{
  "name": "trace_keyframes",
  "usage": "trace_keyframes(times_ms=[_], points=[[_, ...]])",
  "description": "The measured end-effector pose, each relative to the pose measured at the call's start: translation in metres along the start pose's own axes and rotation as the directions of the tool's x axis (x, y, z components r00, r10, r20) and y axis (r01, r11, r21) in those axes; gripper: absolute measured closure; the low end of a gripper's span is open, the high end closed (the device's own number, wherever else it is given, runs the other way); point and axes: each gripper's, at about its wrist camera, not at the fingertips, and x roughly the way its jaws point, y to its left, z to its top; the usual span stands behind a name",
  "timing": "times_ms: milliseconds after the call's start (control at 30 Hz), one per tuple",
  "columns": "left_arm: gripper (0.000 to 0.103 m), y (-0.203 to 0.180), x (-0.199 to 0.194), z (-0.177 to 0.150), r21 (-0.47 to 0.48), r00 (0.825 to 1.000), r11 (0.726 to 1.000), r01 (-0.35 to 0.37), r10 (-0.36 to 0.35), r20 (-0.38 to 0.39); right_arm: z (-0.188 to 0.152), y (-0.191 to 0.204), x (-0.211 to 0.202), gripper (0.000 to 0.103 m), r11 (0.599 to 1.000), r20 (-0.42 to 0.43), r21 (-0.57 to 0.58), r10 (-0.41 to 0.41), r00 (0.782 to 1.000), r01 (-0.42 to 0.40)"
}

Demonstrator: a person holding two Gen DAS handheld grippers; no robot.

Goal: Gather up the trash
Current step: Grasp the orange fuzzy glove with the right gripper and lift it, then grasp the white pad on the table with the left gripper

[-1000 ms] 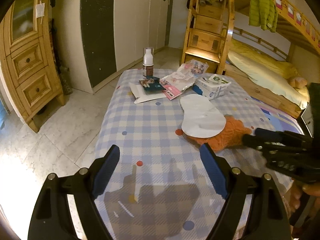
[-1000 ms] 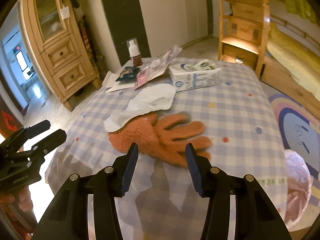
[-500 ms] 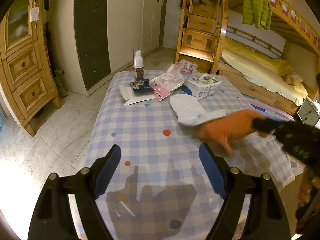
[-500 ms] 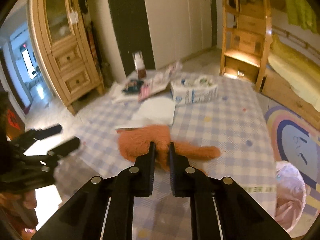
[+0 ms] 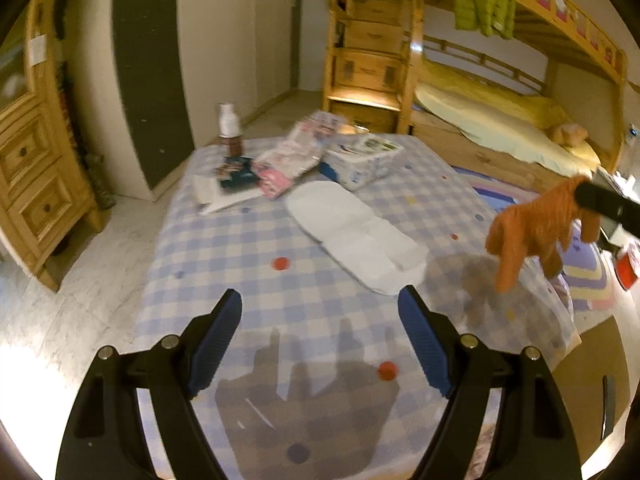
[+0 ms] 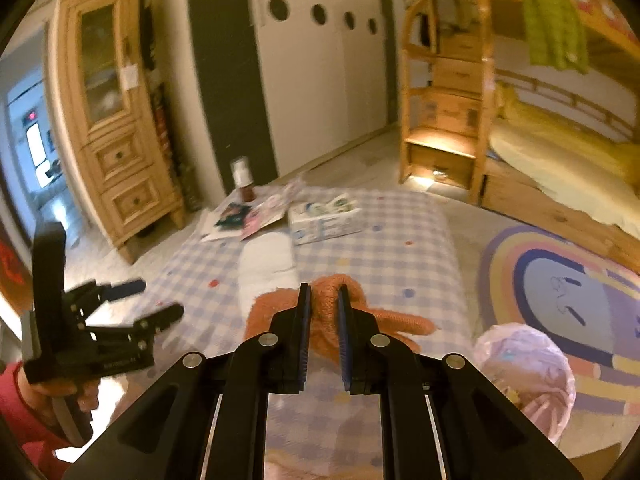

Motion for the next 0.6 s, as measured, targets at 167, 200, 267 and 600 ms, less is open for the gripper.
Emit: trace_keyframes(times_ms=[167,200,267,600], points=[[0.032,-0.020,0.027,0.007,0.020,0.998,0.998,0.052,-0.051,-0.038,0.003,-0.012,0.005,0.090,0.999,0.020,0.014,-0.048,0.999,0.048],[0.032,-0.023,0.031,0.009,0.024,0.998,0.998,0.056,-0.055,-0.043,0.003,-0.013,0.006,0.090,0.998,0.021,0.015,-0.053,0.998,0.053],[0.033,-0.030,0.042,0.012,0.035,0.996,0.997,0.062,-0.060,-0.059,0.003,-0.017,0.011,0.090,0.998,0.018,0.021,-0.061,0.998,0.060],[0.033,-0.047,0.091,0.027,-0.016,0.987,0.999,0.041,-0.043,-0.154,-0.006,-0.031,0.023,0.090,0.996,-0.016,0.054,-0.071,0.997,0.072]])
